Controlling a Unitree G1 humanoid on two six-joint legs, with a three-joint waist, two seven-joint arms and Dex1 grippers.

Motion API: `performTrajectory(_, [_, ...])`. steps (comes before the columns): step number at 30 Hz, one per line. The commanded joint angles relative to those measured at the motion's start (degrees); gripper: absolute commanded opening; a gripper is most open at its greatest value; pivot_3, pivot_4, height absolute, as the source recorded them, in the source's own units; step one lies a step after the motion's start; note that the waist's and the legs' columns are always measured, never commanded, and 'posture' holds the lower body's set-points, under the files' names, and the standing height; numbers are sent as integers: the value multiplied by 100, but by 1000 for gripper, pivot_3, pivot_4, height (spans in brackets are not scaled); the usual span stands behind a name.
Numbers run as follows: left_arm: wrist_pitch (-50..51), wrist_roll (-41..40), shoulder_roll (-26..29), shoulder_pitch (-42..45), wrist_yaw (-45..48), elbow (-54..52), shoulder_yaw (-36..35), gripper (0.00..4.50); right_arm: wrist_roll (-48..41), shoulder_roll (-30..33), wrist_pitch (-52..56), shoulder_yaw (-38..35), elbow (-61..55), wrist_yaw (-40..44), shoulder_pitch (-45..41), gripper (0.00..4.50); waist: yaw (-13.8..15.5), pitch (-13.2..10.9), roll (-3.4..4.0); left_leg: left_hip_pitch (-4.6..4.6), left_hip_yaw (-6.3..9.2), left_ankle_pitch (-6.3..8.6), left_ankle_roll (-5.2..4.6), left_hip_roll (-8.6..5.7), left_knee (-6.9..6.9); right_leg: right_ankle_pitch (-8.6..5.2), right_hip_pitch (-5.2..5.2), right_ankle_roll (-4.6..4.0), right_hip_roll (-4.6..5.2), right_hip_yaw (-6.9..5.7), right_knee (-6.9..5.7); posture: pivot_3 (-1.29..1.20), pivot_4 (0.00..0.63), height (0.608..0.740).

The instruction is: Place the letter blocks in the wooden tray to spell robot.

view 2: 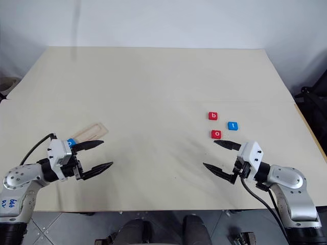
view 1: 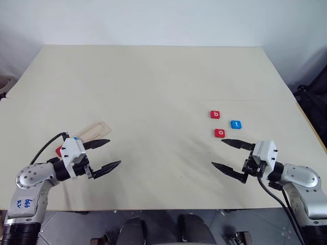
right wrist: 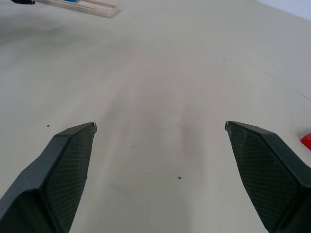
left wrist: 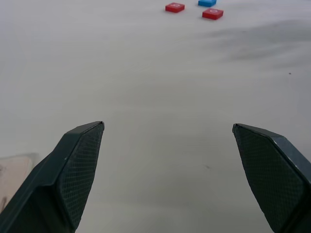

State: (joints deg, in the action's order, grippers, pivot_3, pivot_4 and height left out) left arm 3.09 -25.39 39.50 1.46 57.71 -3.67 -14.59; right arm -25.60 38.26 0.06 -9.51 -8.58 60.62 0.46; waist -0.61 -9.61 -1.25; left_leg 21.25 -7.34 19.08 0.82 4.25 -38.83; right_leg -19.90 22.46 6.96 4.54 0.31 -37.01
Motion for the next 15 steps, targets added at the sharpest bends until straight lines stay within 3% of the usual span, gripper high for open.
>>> performTrajectory(1, [1,77,77,83,-100,-101,-31,4500,-42,100,-59,-122,22,64,-90,4455,0,0,0,0,0,0,0,0,0,0,0,0,0,0,0,0,150,740])
performTrajectory(6, [104,-131,33,-283,-244,-120,-420,4500,-81,21,13,67,79,169,-331,4455,-88,0,0,-1,-3,0,0,1,1,0,1,0,-1,0,-1,0,150,740])
performTrajectory(15, [-333,-189,-628,-2140,-1153,-33,-2237,4500,-215,-451,95,824,-536,298,-719,4455,-167,-2,0,-4,-7,9,16,39,0,-4,6,-9,1,0,2,0,150,740])
